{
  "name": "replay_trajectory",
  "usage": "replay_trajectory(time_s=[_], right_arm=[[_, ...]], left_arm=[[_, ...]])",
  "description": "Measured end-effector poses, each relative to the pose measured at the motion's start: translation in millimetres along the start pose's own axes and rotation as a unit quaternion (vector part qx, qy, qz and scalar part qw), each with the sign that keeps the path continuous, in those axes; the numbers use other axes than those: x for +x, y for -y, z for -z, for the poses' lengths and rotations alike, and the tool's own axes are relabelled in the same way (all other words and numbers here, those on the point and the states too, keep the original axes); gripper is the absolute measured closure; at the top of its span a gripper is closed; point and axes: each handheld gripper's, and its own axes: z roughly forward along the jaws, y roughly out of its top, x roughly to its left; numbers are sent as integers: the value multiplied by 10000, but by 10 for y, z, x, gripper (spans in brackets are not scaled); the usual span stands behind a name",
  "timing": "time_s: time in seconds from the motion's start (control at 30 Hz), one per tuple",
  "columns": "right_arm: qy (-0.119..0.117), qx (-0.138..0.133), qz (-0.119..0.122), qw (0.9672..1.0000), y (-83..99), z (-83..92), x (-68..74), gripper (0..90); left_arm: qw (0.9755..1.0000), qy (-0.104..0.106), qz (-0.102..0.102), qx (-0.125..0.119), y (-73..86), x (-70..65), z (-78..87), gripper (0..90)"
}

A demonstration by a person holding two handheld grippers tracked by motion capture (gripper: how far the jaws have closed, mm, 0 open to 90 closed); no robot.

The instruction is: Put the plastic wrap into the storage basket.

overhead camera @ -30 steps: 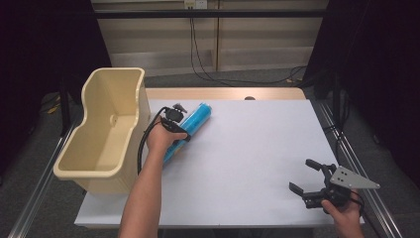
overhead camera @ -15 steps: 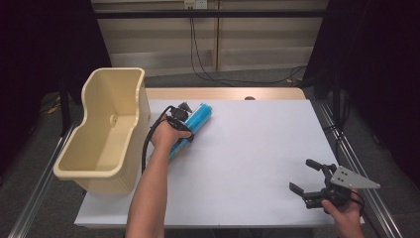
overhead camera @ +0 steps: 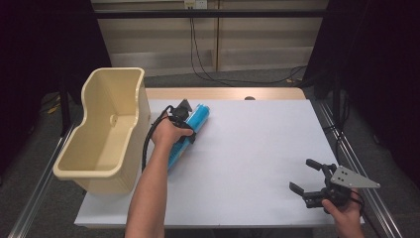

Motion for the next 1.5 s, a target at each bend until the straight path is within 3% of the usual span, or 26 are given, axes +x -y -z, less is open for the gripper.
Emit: replay_trajectory(time_s=[0.27, 0.6, 0.7, 1.03, 1.1, 1.5], right_arm=[[-11, -18, 11, 10000, -9, -8, 12, 11], [-20, 7, 21, 10000, -13, -14, 20, 11], [-26, -7, 25, 10000, -17, -12, 23, 11], [6, -17, 14, 10000, -18, -13, 30, 11], [-7, -24, 18, 10000, -20, -11, 30, 11], [-8, -7, 56, 10000, -24, -15, 34, 11]], left_arm=[[9997, 2, 195, -161, -14, -2, 353, 321], [9990, -49, 251, -380, -20, -45, 735, 321], [9990, -118, 188, -398, -22, -66, 844, 321], [9983, -155, 281, -487, -12, -92, 1128, 321], [9982, -69, 352, -480, -1, -77, 1178, 321], [9970, -161, 466, -588, 118, -12, 1464, 321]])
